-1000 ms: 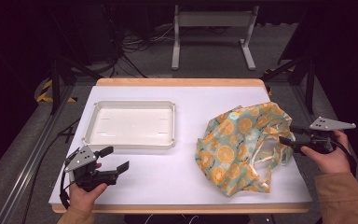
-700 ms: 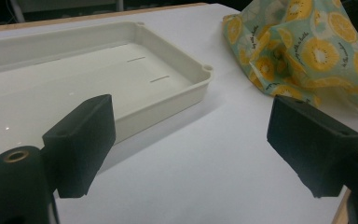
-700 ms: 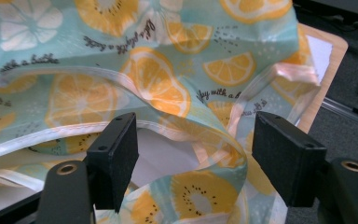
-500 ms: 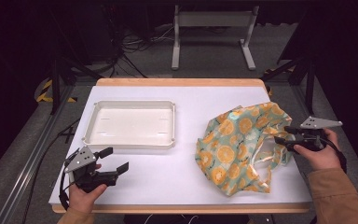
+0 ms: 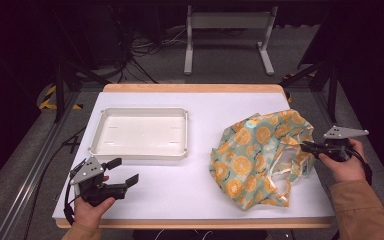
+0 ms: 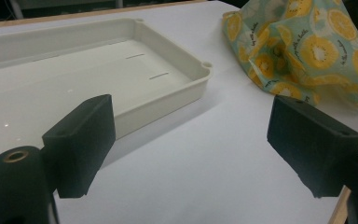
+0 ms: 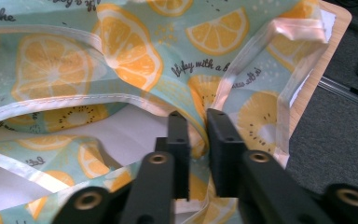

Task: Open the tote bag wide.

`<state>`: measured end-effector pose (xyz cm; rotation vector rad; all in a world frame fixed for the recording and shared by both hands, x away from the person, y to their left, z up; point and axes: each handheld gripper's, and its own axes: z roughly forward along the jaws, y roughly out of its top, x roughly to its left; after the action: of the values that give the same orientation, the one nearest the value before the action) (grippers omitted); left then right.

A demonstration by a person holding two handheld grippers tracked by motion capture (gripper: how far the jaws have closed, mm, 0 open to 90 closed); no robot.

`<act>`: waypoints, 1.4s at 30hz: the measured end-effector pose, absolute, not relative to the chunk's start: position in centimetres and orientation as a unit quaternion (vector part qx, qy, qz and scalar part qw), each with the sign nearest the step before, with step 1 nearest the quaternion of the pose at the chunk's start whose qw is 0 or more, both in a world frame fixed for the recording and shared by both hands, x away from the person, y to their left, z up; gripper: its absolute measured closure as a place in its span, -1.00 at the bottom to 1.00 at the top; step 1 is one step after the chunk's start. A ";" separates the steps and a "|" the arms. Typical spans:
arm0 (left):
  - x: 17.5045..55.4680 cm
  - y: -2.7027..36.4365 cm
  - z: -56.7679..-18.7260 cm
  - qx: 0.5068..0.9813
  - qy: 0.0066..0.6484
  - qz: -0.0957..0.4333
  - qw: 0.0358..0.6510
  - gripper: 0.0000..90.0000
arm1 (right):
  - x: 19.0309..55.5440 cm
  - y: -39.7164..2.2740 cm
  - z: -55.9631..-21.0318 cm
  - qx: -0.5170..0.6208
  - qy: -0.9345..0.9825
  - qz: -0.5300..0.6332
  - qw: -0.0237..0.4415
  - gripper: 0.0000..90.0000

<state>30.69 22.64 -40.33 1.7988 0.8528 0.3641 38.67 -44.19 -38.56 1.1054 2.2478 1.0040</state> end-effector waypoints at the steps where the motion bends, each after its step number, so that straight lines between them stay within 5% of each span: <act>1: 30.7 22.6 -40.3 0.754 0.358 0.152 0.529 -0.65 | 38.6 -44.2 -38.5 0.398 0.813 0.364 0.220 0.94; 42: 30.7 20.3 -37.4 0.773 0.321 0.148 0.527 -0.64 | 33.9 -42.2 -30.1 0.303 0.765 0.530 0.203 1.00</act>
<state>30.73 20.27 -37.37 1.8467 0.7666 0.3530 33.88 -42.16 -30.11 0.8466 2.1363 1.4795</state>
